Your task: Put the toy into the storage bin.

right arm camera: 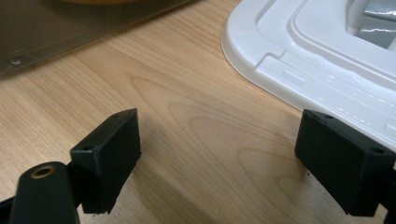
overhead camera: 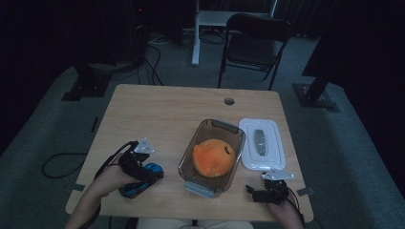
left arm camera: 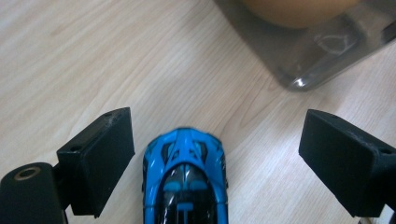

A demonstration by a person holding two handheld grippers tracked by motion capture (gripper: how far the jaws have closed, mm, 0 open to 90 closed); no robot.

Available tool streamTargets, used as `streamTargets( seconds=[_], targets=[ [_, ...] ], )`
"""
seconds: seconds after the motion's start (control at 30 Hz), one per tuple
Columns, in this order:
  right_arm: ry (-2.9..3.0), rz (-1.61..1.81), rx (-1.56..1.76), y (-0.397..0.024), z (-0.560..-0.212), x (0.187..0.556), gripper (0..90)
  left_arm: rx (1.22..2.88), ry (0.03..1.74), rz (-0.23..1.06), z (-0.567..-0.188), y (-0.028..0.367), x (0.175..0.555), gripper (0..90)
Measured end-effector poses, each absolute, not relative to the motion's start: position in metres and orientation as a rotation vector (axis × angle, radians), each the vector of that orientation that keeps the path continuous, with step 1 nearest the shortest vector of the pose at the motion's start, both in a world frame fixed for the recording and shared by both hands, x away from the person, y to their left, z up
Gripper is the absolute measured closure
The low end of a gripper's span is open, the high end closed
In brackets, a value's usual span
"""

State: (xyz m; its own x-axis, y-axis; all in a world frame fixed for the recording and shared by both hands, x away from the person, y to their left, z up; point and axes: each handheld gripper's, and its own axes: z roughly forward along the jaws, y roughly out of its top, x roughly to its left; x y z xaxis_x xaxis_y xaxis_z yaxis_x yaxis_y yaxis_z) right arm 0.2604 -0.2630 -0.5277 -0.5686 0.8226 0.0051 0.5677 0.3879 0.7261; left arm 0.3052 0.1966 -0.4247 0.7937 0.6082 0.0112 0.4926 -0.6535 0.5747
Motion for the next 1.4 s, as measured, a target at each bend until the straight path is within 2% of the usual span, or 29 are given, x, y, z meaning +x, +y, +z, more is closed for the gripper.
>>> streamTargets(
  seconds=[0.4,0.9,1.0,1.4],
  targets=[
    [2.296,0.991,1.207,-0.263,-0.528,0.26,13.8,2.428,0.905,0.259,-0.455,0.22,0.298,11.1],
    [2.293,0.99,1.21,-0.263,-0.528,0.26,13.7,2.526,0.957,0.249,-0.488,0.222,0.3,11.1],
    [2.294,0.99,1.209,-0.263,-0.528,0.26,13.7,2.536,0.966,0.246,-0.492,0.222,0.301,14.2],
    [2.281,1.058,1.22,-0.26,-0.526,0.259,13.3,2.555,1.01,0.237,-0.498,0.225,0.303,14.2]
  ],
)
